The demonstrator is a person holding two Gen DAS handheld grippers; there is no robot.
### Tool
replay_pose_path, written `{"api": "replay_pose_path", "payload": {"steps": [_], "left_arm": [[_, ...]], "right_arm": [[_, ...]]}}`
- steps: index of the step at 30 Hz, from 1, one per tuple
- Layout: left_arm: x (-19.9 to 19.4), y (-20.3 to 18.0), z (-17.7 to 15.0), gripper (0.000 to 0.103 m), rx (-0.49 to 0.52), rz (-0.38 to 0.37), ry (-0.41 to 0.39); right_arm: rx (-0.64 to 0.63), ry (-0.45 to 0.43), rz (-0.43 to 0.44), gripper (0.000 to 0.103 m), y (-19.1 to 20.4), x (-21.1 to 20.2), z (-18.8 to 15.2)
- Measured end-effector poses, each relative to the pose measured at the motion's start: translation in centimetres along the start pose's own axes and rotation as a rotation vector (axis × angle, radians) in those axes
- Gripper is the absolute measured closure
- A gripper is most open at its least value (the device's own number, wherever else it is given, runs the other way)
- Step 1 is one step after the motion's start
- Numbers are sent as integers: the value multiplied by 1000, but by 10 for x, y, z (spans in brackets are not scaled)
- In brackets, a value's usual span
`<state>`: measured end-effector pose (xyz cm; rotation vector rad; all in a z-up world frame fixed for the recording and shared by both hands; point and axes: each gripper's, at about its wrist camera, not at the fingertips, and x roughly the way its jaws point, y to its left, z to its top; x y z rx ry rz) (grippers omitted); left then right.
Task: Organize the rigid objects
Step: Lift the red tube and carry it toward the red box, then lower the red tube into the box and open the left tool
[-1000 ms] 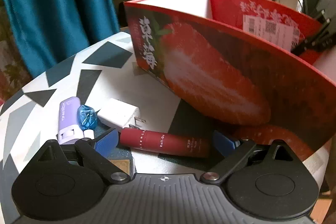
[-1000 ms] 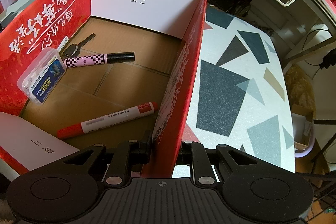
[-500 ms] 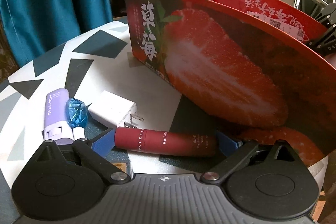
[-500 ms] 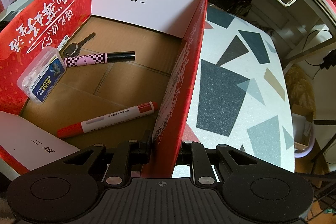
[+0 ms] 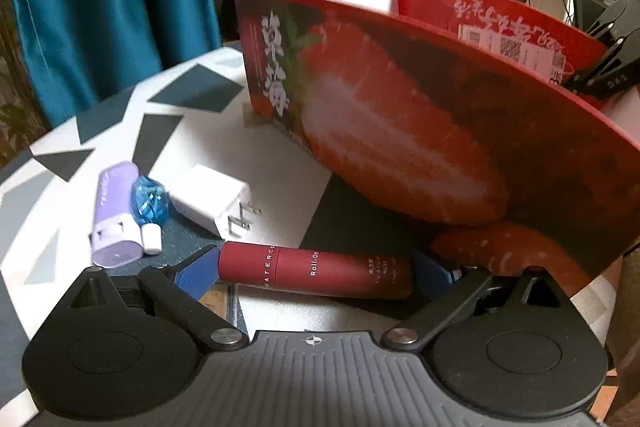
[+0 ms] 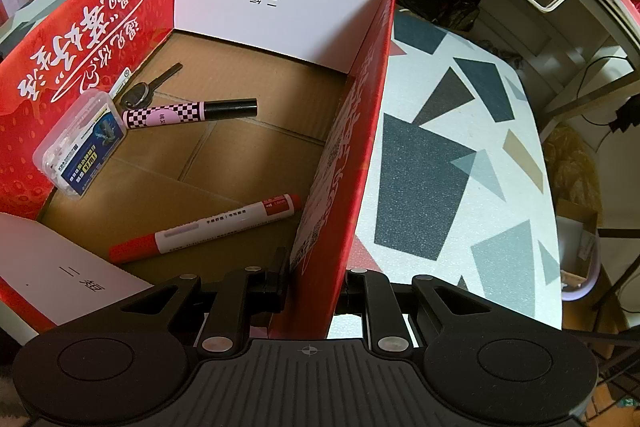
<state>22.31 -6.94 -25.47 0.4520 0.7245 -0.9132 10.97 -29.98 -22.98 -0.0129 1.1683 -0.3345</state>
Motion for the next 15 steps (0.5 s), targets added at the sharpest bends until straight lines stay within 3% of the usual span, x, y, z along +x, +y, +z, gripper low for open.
{"api": "replay_pose_path", "payload": {"steps": [8, 15], "left_arm": [[-30, -3, 19, 2, 52, 29, -68], [-63, 1, 55, 2, 143, 37, -142]], "right_arm": [[0, 0, 0, 87, 0, 0, 1], [0, 1, 0, 87, 0, 0, 0]]}}
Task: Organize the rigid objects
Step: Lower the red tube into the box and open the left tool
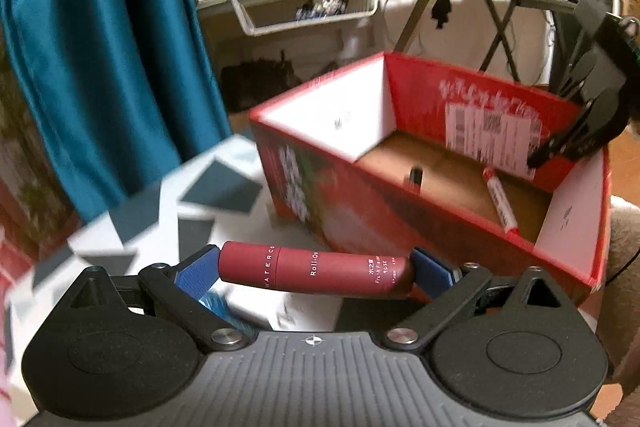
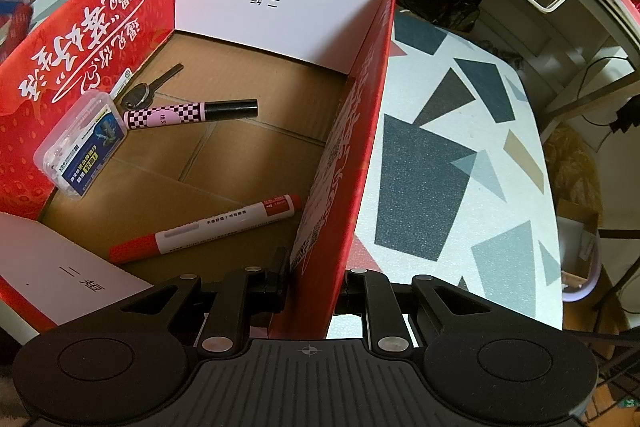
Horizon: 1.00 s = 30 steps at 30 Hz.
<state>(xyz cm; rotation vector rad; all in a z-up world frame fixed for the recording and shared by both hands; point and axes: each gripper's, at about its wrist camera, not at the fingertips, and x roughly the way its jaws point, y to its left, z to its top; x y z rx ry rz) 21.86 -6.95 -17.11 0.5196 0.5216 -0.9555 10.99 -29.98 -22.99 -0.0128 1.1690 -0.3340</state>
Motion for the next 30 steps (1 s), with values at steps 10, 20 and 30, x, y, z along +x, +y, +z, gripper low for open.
{"api": "replay_pose_path", "payload": {"steps": [10, 20, 30], "left_arm": [[-1, -15, 51, 2, 141, -88, -63], [42, -37, 60, 2, 162, -149, 7], [64, -35, 68, 1, 115, -153, 47]], "right_arm": [[-2, 2, 0, 87, 0, 0, 1], [-3, 3, 0, 87, 0, 0, 1], [-2, 3, 0, 87, 0, 0, 1]]}}
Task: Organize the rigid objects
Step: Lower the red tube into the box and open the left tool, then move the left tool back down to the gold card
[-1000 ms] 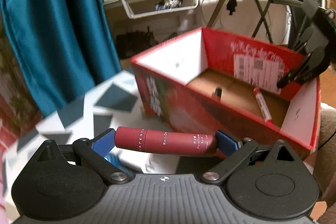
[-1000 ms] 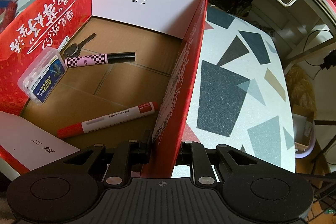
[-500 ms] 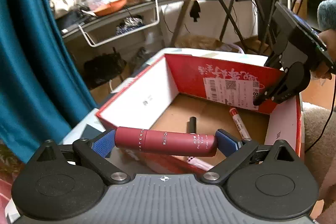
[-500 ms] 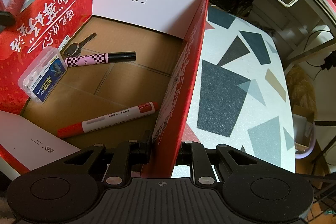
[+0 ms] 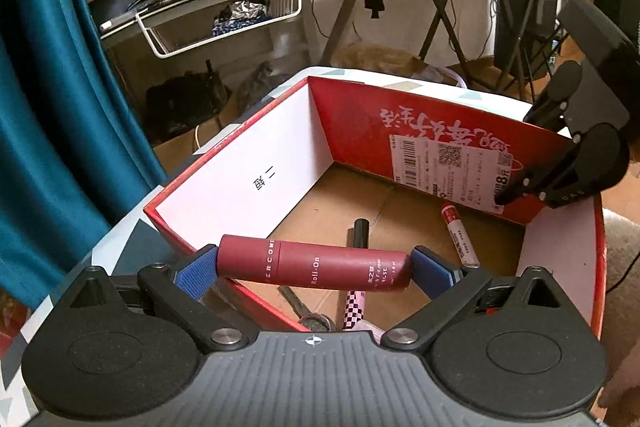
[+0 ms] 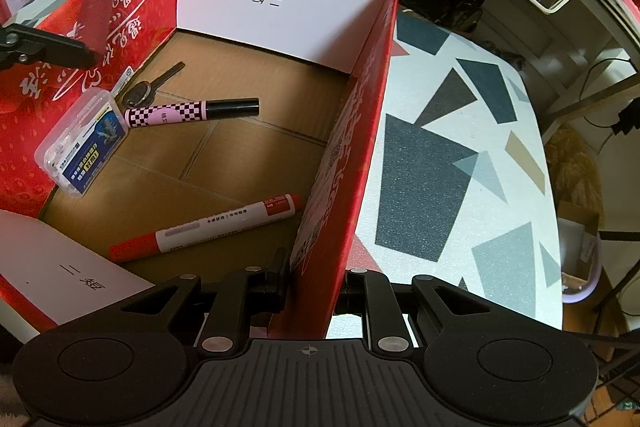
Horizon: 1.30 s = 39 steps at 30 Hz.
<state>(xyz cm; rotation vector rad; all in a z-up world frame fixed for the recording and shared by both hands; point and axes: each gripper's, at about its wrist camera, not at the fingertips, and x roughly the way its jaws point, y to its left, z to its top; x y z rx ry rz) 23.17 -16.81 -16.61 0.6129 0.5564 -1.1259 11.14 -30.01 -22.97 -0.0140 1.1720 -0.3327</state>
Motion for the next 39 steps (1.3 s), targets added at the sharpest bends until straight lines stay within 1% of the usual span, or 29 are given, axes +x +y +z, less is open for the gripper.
{"api": "replay_pose_path", "payload": {"steps": [5, 11, 15, 19, 23, 31, 34, 39], "left_arm": [[4, 4, 1, 1, -32, 25, -4], [3, 13, -5, 1, -96, 43, 3], [-6, 22, -9, 1, -158, 37, -27], [-20, 34, -17, 1, -220, 52, -54], [-36, 50, -31, 1, -293, 90, -61], [-51, 70, -79, 1, -457, 205, -15], [-52, 69, -99, 1, -479, 242, 27], [-52, 62, -127, 1, -508, 275, 81]], "right_arm": [[0, 1, 0, 87, 1, -1, 0], [0, 1, 1, 87, 3, -1, 0], [-1, 1, 1, 87, 2, 0, 0], [0, 0, 1, 87, 2, -1, 0], [-1, 1, 1, 87, 2, -1, 0], [0, 1, 1, 87, 2, 0, 0], [0, 1, 1, 87, 2, -1, 0], [0, 1, 1, 87, 1, 0, 0]]}}
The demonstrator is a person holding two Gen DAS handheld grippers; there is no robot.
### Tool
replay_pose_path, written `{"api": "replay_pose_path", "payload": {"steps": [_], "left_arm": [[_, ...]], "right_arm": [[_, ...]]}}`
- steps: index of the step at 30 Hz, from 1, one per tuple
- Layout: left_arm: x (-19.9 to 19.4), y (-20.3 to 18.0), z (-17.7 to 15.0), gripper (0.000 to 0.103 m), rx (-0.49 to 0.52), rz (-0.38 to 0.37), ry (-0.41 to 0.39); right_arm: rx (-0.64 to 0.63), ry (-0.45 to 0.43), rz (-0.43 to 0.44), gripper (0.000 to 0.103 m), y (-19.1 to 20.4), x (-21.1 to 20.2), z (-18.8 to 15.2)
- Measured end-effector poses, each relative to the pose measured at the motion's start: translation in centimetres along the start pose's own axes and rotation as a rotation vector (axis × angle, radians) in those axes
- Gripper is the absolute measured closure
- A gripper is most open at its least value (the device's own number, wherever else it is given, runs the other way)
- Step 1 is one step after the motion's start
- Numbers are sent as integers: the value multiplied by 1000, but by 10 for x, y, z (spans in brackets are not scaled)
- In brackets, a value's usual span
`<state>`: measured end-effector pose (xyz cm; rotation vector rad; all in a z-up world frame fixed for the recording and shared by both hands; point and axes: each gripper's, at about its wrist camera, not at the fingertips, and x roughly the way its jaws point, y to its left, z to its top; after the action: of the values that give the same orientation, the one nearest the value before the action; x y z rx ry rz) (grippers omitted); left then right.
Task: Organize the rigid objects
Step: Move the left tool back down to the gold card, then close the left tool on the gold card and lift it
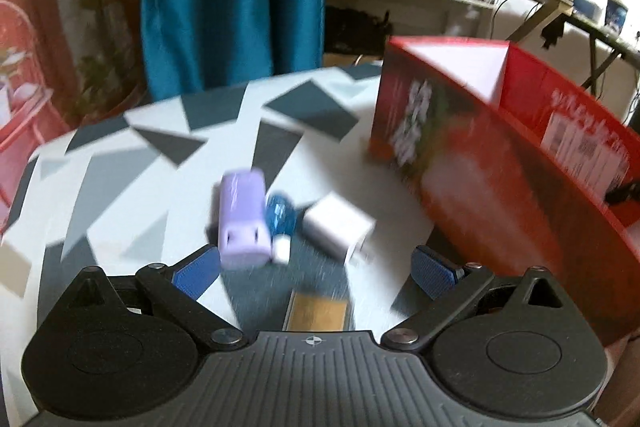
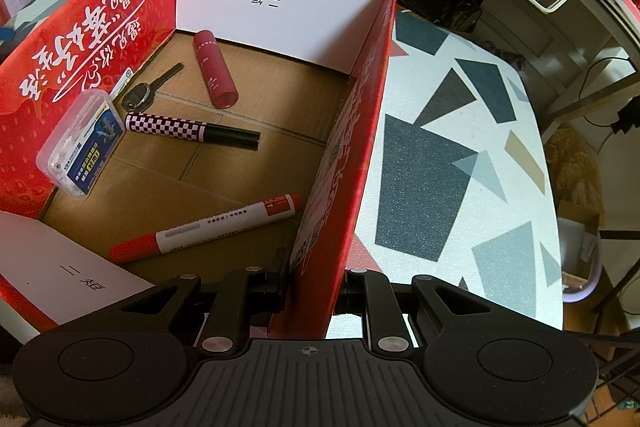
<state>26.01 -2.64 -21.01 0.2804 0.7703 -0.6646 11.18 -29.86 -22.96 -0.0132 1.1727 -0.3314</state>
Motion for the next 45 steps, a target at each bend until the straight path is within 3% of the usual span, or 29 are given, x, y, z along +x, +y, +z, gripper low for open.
{"api": "replay_pose_path", "payload": {"steps": [9, 15, 21, 27, 32, 45], "left_arm": [[11, -11, -28, 4, 28, 63, 42], [18, -17, -39, 23, 29, 92, 63], [19, -13, -44, 28, -23, 79, 60], [19, -18, -43, 47, -25, 57, 46], [19, -18, -43, 53, -44, 60, 40], [7, -36, -56, 53, -81, 96, 22]], "right_arm": [[-1, 0, 0, 87, 0, 0, 0], [0, 0, 0, 87, 0, 0, 0], [0, 0, 0, 87, 0, 0, 0], [0, 1, 0, 87, 0, 0, 0], [0, 0, 0, 87, 1, 0, 0], [0, 0, 0, 87, 1, 0, 0]]}}
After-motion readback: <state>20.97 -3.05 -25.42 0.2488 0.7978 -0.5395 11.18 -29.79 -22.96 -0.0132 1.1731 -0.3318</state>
